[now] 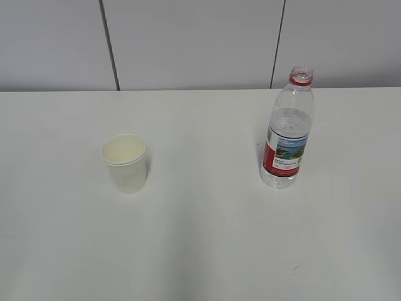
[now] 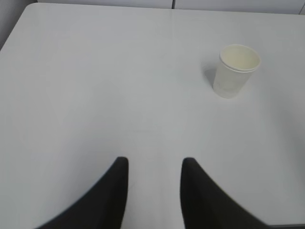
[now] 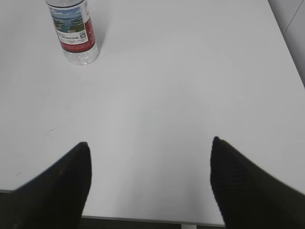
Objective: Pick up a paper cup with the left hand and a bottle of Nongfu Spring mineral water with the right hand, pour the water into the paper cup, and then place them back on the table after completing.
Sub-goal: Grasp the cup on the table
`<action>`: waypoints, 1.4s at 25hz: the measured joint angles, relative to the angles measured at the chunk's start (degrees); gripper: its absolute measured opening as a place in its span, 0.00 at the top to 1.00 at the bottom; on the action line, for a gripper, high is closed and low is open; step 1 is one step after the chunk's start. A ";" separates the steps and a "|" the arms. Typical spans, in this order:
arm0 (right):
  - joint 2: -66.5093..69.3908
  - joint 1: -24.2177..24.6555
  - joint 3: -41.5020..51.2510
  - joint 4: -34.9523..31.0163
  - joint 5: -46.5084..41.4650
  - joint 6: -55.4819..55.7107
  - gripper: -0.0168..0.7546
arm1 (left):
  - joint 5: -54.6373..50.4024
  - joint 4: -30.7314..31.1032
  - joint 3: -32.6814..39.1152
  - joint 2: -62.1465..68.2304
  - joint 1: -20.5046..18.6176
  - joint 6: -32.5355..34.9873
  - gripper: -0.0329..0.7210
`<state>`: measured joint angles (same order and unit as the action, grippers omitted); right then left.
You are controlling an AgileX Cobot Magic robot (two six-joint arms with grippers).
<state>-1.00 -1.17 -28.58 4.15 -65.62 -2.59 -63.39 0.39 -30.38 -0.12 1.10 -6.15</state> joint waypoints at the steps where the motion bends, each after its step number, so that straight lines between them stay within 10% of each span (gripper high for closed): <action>1: 0.00 0.00 0.00 0.00 0.00 0.00 0.24 | 0.00 0.00 0.00 0.00 0.00 0.00 0.64; 18: 0.00 0.00 -1.31 -0.09 0.96 0.00 0.24 | 0.00 0.00 0.00 0.00 0.00 0.00 0.64; 35: 18.66 0.00 -6.38 -2.76 20.60 0.93 0.24 | 3.83 -4.27 -1.00 5.40 0.00 0.00 0.64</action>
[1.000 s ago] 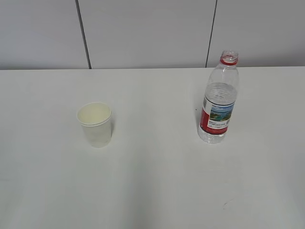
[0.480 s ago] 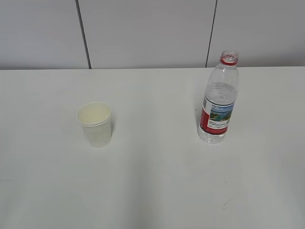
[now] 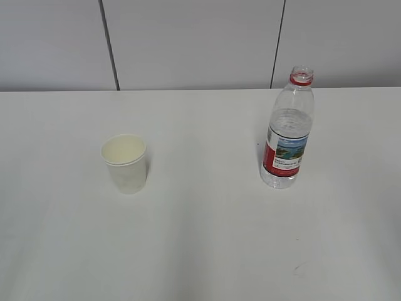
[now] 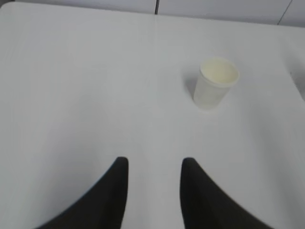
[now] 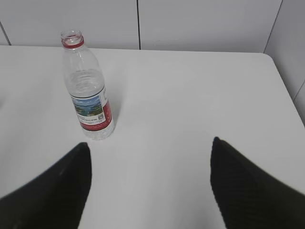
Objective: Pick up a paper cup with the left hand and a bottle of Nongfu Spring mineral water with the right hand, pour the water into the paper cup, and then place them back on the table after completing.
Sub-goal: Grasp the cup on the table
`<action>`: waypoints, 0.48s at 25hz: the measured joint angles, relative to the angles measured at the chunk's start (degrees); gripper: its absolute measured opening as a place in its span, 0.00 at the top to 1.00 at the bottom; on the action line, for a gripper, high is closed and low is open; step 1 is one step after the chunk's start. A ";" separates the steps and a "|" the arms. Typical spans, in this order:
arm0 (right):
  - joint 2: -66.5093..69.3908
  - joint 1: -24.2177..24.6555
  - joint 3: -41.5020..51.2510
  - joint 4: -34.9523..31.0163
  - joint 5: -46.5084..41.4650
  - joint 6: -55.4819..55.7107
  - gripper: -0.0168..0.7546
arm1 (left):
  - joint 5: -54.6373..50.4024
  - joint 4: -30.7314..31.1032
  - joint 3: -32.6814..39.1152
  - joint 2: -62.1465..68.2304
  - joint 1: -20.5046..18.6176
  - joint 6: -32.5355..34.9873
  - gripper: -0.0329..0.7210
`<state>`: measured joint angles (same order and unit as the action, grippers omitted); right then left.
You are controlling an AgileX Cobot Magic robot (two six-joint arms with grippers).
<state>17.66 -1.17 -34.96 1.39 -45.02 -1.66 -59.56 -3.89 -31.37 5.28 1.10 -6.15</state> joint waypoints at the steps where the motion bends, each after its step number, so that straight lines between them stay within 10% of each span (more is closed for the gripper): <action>1: 0.85 0.00 0.02 0.00 0.94 0.00 0.24 | 1.64 0.00 -0.36 1.43 0.00 0.00 0.64; 12: 9.18 0.00 -0.12 -0.23 8.83 0.19 0.24 | 22.22 -1.79 -0.81 22.56 0.00 4.54 0.64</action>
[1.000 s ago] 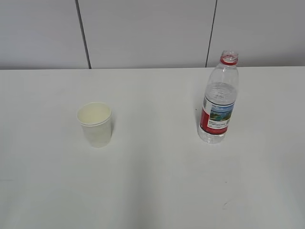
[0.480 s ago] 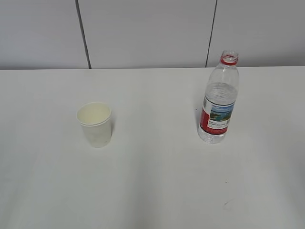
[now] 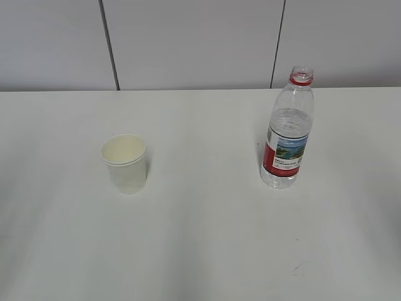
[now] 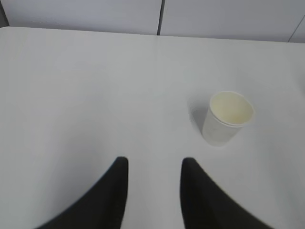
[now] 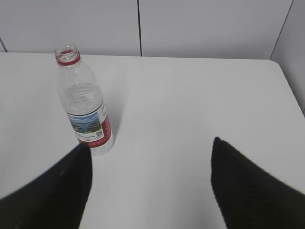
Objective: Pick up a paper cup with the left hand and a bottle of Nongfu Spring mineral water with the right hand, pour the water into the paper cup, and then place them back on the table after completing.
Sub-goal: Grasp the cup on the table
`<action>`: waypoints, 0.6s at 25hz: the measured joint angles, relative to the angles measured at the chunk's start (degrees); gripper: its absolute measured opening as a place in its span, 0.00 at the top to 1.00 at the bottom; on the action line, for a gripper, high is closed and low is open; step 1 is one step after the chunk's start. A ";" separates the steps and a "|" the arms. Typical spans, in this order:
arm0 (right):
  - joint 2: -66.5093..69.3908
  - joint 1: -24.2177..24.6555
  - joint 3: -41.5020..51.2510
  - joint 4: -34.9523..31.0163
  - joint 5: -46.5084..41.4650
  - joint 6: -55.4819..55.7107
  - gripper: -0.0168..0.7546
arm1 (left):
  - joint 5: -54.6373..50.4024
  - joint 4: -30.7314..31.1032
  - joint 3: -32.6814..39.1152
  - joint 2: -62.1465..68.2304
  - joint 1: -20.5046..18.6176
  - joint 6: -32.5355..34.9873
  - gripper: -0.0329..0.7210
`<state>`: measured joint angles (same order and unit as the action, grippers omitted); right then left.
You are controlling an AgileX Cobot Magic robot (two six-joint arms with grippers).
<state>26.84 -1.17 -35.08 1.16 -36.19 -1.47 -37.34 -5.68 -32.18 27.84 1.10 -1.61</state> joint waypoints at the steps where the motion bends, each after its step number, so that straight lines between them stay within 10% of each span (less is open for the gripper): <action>1: 0.73 0.00 0.00 0.00 0.16 0.00 0.24 | 1.66 0.13 0.00 2.12 0.00 0.39 0.64; 15: 6.21 0.00 0.00 0.00 4.75 0.09 0.24 | 30.29 4.63 0.00 32.67 0.00 1.30 0.64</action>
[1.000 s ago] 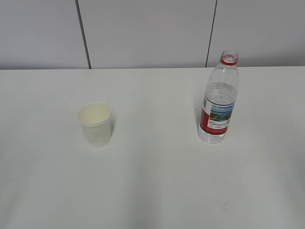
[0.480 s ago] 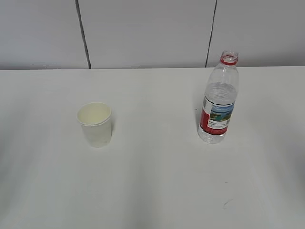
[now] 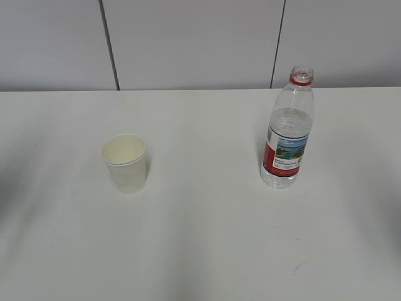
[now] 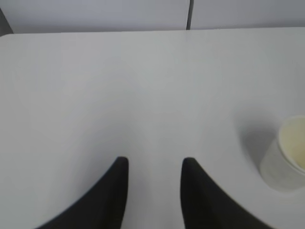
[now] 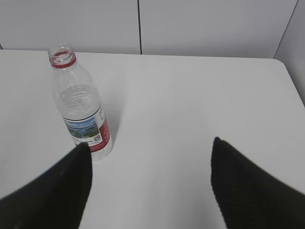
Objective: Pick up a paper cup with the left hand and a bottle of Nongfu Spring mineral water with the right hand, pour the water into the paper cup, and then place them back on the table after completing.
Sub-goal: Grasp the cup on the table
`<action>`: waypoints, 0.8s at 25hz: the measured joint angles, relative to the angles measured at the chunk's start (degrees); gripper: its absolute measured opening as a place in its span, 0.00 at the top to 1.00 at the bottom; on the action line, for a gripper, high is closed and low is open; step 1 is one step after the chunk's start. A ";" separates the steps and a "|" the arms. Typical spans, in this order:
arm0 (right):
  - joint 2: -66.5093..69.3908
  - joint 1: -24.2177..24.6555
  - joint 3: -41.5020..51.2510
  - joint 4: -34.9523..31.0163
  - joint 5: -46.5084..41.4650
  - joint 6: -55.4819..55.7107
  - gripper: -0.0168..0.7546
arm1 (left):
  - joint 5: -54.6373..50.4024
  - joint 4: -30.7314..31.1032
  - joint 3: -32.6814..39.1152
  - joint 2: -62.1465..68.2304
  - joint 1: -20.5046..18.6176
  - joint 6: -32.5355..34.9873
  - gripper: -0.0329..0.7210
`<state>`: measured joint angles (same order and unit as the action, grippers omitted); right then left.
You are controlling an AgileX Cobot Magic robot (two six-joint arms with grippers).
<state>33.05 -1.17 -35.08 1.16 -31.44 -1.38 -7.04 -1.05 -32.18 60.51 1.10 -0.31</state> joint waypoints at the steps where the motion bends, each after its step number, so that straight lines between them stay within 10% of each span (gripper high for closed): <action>1: 0.27 0.00 0.00 0.00 0.14 0.00 0.24 | 2.65 0.02 0.00 1.90 0.00 0.00 0.64; 11: 1.14 0.00 0.00 1.62 2.17 0.00 0.24 | 36.76 1.05 7.52 17.77 0.00 -0.77 0.64; 20: 1.14 0.00 0.00 2.47 3.89 0.00 0.24 | 63.14 13.72 15.08 32.18 0.00 -9.29 0.64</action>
<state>34.19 -1.17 -35.08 3.63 -27.55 -1.38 56.09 12.67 -17.09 92.70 1.10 -9.60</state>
